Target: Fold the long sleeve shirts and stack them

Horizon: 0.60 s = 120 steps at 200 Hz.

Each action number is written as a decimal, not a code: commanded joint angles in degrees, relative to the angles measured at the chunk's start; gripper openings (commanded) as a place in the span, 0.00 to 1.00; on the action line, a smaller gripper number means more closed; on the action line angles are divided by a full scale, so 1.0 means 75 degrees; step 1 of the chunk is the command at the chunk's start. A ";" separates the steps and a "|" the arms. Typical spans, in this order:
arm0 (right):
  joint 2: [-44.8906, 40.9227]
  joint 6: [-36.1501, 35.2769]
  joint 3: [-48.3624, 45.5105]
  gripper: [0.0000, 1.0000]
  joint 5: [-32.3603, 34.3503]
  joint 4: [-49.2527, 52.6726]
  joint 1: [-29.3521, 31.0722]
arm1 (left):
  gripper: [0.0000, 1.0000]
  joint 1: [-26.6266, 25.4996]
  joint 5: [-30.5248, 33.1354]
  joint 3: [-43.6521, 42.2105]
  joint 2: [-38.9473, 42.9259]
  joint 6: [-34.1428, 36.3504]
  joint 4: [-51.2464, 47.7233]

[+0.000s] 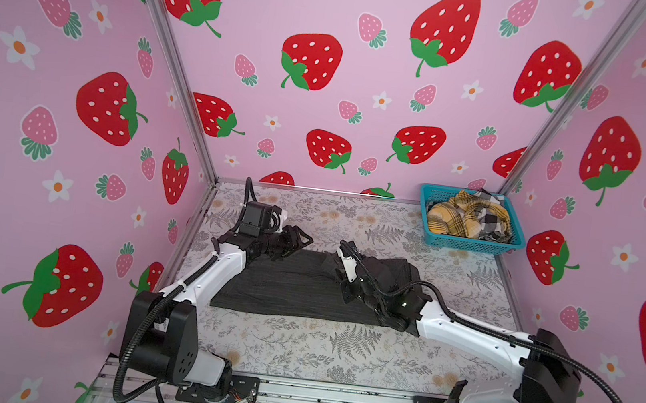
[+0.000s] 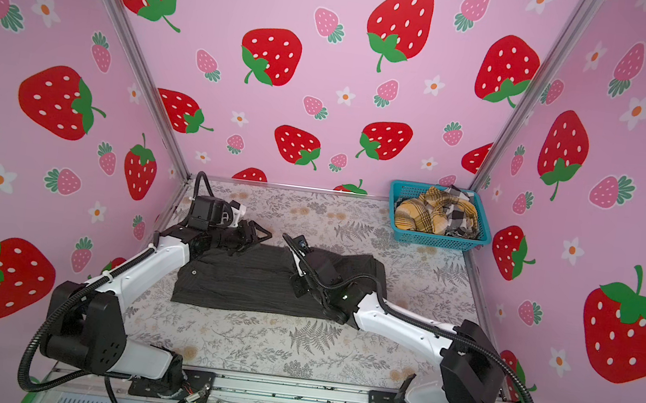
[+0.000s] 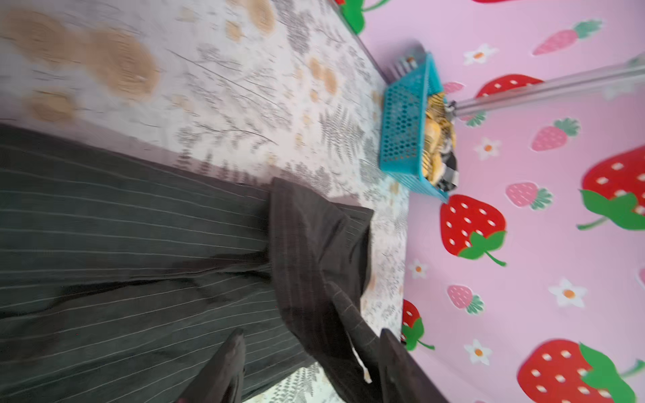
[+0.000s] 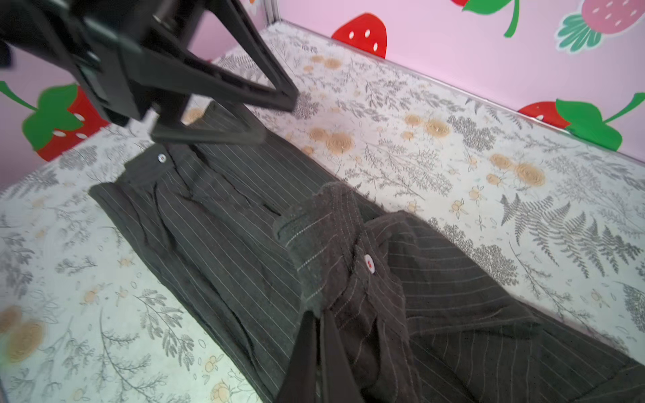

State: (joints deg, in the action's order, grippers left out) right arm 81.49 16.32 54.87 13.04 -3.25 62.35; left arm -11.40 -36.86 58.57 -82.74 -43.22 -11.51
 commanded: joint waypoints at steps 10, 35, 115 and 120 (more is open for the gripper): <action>-0.0055 -0.0120 -0.0192 0.00 -0.0344 -0.0390 0.0003 | 0.64 -0.0498 -0.1031 -0.0217 -0.0368 -0.0758 0.1660; -0.0073 -0.0066 -0.0203 0.00 -0.0320 -0.0386 -0.0004 | 0.64 -0.0812 -0.1131 -0.0264 -0.0433 -0.0907 0.2194; -0.0170 0.0027 -0.0366 0.00 -0.0144 -0.0446 -0.0004 | 0.26 -0.1023 -0.1311 -0.0232 -0.0752 -0.1051 0.2063; -0.0170 0.0039 -0.0378 0.00 -0.0145 -0.0440 -0.0004 | 0.20 -0.1020 -0.1291 -0.0197 -0.0744 -0.1074 0.2049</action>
State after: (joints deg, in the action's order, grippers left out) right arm 81.25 16.40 52.97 11.35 -5.17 62.35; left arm -18.96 -44.69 56.58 -89.03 -50.19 1.89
